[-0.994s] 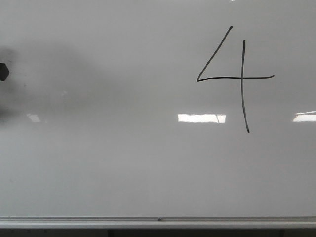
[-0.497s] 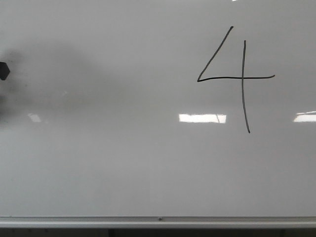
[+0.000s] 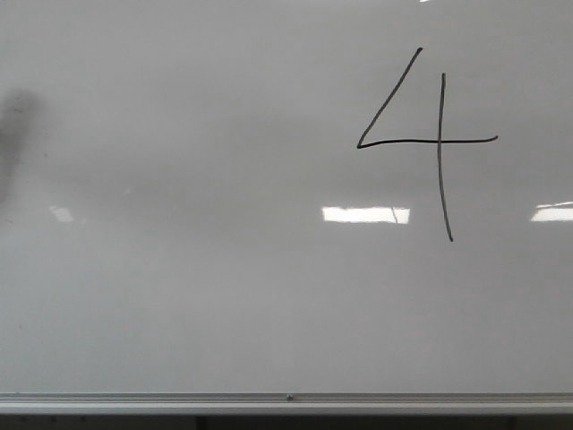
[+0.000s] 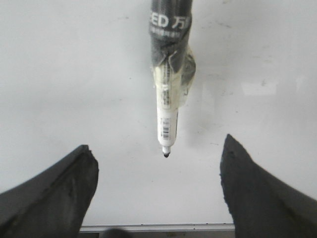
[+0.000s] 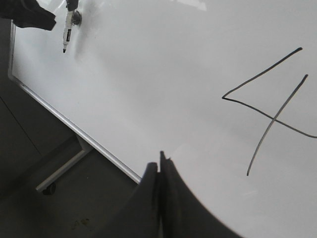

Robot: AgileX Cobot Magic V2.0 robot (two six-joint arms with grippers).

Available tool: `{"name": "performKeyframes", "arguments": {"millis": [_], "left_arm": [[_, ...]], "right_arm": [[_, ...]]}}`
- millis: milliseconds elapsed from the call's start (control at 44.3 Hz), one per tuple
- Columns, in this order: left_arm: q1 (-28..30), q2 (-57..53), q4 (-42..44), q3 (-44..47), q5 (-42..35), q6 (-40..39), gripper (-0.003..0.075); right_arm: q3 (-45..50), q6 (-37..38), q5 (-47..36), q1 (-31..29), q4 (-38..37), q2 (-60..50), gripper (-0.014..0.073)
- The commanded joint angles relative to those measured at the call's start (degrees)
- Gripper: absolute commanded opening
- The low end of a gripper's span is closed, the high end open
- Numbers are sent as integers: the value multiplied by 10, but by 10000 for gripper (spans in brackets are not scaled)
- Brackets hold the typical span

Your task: Write number 4 on whiteboard

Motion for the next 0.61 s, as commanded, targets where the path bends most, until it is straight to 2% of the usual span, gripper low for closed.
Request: {"name": "performKeyframes", "arguments": {"millis": [0,181,294,497,587], "left_arm": [[-9,-86,-1,28,-46,1,490],[-45,-244,-2,121,-85,1,370],[-69,-340,-2,175,-113,1,251],[-81,-495,-4,236,-117,0,-9],[-81,-539,-4,240,-112,0,-20]], "right_arm": [[-16,-3,-23,-5,21,0,-105],[-16,-3,-23,-5,21,0,-105],[-16,-3,-23,-5,21,0,-105],[-16,-3,-23,-5,21,0,-105],[-16,-3,-23,-5,21,0,-105]]}}
